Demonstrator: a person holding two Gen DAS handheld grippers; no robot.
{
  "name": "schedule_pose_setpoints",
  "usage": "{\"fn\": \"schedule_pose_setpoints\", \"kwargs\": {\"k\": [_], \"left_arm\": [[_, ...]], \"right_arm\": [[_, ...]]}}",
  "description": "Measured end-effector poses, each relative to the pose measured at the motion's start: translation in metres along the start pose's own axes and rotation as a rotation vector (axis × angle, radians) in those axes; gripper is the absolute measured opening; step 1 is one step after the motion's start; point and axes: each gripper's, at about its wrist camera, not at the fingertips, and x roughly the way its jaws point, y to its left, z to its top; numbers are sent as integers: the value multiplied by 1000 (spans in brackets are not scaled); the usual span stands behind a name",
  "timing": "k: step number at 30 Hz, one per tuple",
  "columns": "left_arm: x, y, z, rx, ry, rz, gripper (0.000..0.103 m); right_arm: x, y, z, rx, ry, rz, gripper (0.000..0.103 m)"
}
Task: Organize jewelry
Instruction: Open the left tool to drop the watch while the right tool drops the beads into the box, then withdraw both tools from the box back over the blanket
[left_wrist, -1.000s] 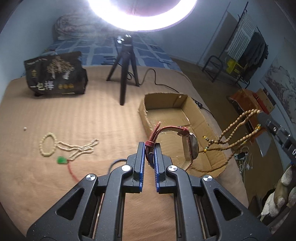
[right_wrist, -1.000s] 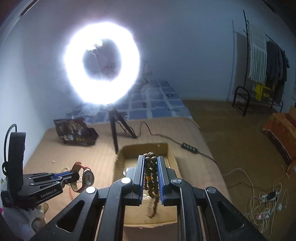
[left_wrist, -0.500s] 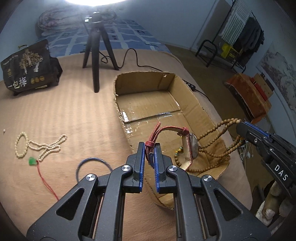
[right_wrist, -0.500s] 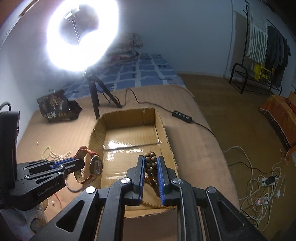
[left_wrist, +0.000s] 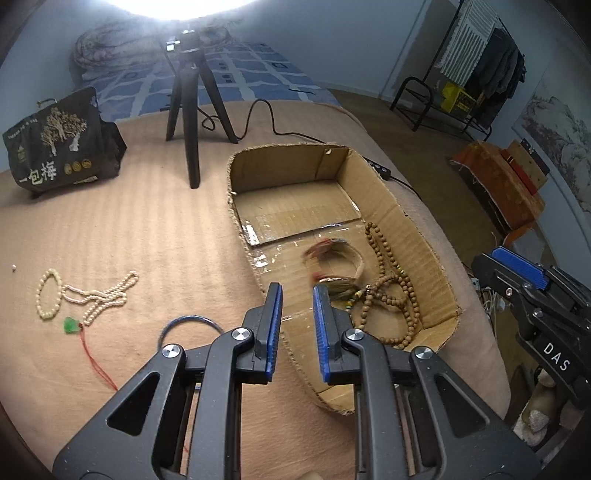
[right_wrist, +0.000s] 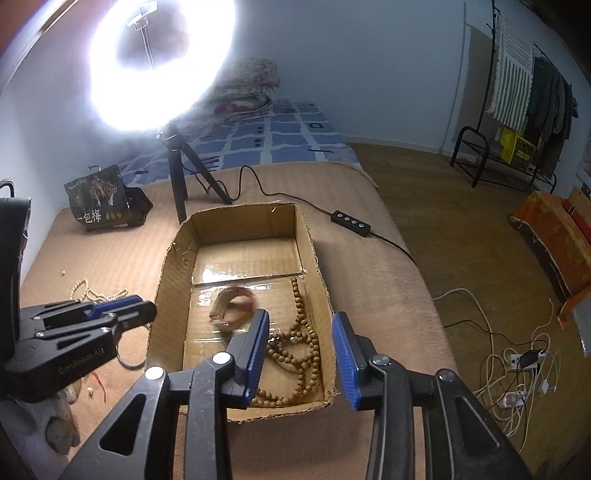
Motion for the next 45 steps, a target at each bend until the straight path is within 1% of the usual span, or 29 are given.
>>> {"fn": "schedule_pose_setpoints", "kwargs": {"k": [1,5,8,11,14,18,19,21,22,23,27,33,40,42,43,44,45], "left_arm": [[-2,1,0,3,-4,4,15],[-13,4,-2,15,-20,18,15],[-20,8,-4,28,-32,36,15],[-27,14,-7,29,-41,52,15],[-34,23,-9,33,-49,74,15],[-45,39,-11,25,-61,101,15],[-48,44,-11,24,-64,109,16],[-53,55,-12,18,-69,126,22],[-57,61,-12,13,-72,133,29],[-60,68,-12,8,-77,140,34],[-72,95,-12,-9,-91,179,35],[-89,142,-14,-76,-104,224,35],[-100,185,-20,-123,-87,258,35],[-101,198,-23,-142,-77,266,41],[-102,203,-24,-150,-76,268,49],[-102,209,-25,-162,-76,271,53],[-103,215,-26,-172,-75,276,53]], "right_arm": [[0,0,0,-1,0,-2,37],[-5,2,0,-3,-12,-14,45],[-11,6,-1,-9,-26,-12,49],[-16,11,-2,-21,-45,-13,57],[-20,18,-1,-32,-54,-6,61],[-25,29,-2,-49,-67,12,71],[-26,32,-1,-54,-71,16,72],[-28,40,-1,-67,-78,29,75],[-30,43,0,-72,-81,34,76],[-31,48,0,-79,-85,41,77],[-35,65,1,-107,-94,69,78],[-42,88,3,-132,-107,111,81],[-42,123,2,-181,-97,171,81],[-39,135,1,-203,-86,187,84],[-37,140,0,-215,-80,194,85],[-36,145,-1,-223,-74,199,85],[-33,151,-3,-235,-64,207,85]]}}
